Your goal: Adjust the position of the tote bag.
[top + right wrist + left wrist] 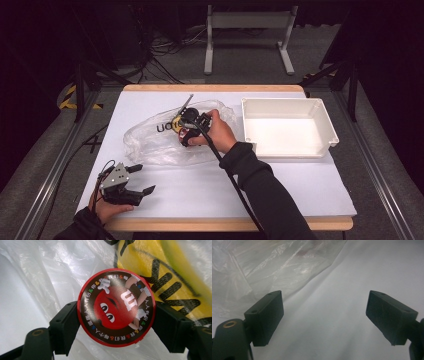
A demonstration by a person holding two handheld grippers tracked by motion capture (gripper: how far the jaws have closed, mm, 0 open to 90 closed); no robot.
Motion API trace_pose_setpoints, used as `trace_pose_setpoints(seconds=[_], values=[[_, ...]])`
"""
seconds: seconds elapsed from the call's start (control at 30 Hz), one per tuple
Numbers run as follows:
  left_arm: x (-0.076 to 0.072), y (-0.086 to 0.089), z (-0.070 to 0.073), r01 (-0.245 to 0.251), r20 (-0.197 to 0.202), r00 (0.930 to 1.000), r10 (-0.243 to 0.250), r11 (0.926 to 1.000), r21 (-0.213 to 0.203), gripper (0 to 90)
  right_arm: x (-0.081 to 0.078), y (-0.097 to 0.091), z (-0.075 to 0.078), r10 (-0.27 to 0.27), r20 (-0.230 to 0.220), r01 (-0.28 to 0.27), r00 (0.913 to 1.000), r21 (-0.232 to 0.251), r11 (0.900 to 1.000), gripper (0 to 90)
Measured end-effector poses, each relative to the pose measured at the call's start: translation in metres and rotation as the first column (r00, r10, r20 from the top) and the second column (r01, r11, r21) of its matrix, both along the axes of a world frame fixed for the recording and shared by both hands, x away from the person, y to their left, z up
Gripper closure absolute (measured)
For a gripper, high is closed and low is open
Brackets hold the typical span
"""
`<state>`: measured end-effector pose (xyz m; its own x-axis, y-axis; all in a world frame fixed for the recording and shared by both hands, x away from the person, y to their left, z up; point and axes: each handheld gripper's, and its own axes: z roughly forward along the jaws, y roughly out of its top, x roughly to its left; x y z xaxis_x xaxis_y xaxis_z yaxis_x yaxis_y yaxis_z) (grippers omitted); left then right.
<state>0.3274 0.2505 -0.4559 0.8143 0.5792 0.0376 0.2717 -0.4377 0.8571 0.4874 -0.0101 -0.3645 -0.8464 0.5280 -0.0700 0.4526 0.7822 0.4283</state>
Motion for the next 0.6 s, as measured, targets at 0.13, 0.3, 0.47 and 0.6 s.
trace_pose_setpoints(seconds=[0.13, 0.3, 0.47, 0.6], values=[[-0.001, 0.002, 0.001, -0.021, 0.026, 0.9994, 0.021, 0.9997, -0.015, 12.3, -0.001, -0.003, 0.006, -0.006, 0.018, 0.006, 0.9998, -0.003, 1.0000, 25.8], [0.000, 0.002, 0.001, -0.026, 0.027, 0.9993, 0.026, 0.9996, -0.009, 12.0, -0.005, -0.006, 0.013, -0.010, 0.030, 0.010, 0.9995, -0.018, 0.9998, 25.8], [0.001, 0.002, 0.000, -0.018, 0.017, 0.9997, 0.019, 0.9998, -0.009, 12.6, -0.008, -0.010, 0.019, -0.020, 0.042, 0.023, 0.9989, -0.051, 0.9984, 26.7], [0.002, 0.002, 0.000, -0.016, 0.009, 0.9998, 0.016, 0.9999, -0.006, 12.5, -0.008, -0.015, 0.017, -0.021, 0.030, 0.023, 0.9993, -0.039, 0.9990, 26.8]])
